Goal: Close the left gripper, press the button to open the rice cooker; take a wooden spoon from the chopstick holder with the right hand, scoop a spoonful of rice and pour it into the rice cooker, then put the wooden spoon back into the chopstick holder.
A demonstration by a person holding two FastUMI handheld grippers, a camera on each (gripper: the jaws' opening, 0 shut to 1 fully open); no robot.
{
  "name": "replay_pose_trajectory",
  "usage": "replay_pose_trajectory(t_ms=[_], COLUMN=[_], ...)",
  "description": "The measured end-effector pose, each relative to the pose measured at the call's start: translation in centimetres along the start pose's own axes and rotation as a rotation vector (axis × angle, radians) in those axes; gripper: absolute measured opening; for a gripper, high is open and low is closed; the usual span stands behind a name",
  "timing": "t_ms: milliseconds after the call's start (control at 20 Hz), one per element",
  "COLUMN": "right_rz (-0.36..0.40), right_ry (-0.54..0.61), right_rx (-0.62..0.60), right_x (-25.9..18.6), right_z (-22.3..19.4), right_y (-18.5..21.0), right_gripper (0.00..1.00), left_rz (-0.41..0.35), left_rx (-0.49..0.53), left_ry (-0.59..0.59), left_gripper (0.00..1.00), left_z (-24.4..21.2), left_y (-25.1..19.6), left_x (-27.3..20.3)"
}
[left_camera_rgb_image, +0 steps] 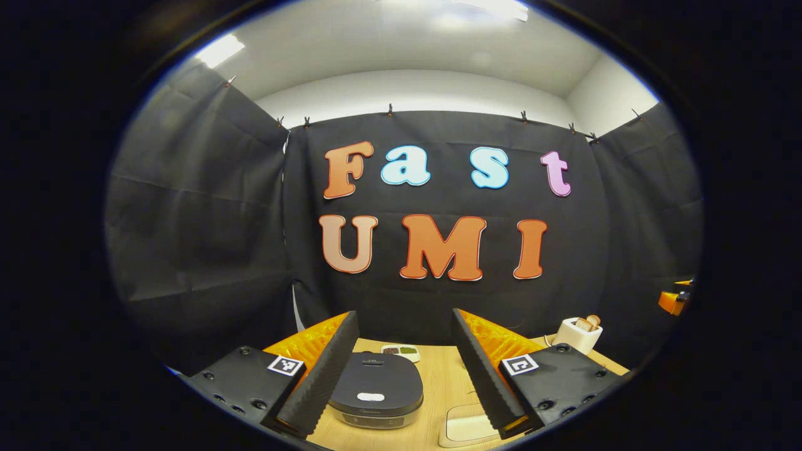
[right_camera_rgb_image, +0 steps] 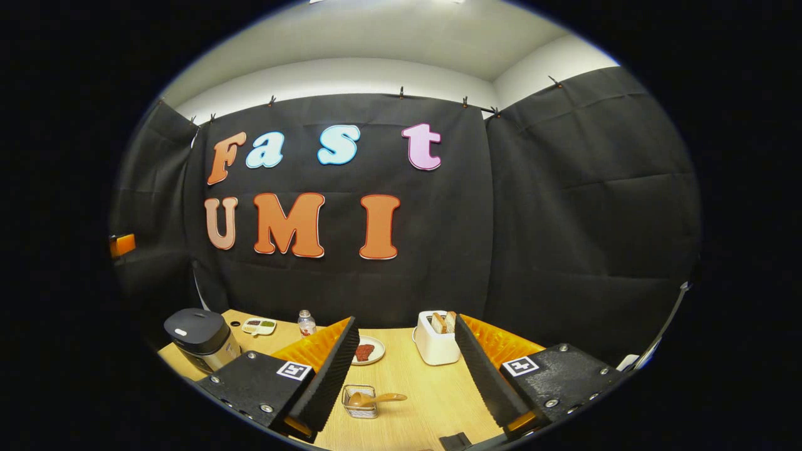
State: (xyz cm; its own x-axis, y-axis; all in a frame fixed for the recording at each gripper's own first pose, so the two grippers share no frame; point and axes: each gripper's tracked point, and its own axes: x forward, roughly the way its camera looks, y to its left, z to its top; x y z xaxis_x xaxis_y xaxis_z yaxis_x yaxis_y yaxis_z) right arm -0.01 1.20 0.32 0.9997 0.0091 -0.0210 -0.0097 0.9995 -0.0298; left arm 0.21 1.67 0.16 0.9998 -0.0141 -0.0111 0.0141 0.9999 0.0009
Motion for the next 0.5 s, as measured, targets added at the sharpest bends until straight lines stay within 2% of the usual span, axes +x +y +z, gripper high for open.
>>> replay_pose_trajectory(t_ms=[50,250,450,500], right_rz=[0.010,0.029,0.032,0.038], right_ry=[-0.001,0.009,-0.001,-0.005], right_rx=[0.006,-0.014,-0.027,-0.025], right_x=[-0.1,0.3,0.5,0.6], right_z=[0.2,-0.3,0.2,0.3], right_y=[0.6,1.8,2.6,2.9], right_gripper=[0.95,0.95,0.95,0.95], left_rz=[0.008,0.002,0.025,0.004], left_rx=[0.008,0.019,0.030,0.020], left_ry=[-0.002,-0.011,0.016,0.032], left_gripper=[0.99,0.84,0.32,0.19], left_z=[0.0,0.3,-0.1,-0.6], left_y=[0.5,0.8,1.6,1.2], left_x=[0.1,0.2,0.7,1.0])
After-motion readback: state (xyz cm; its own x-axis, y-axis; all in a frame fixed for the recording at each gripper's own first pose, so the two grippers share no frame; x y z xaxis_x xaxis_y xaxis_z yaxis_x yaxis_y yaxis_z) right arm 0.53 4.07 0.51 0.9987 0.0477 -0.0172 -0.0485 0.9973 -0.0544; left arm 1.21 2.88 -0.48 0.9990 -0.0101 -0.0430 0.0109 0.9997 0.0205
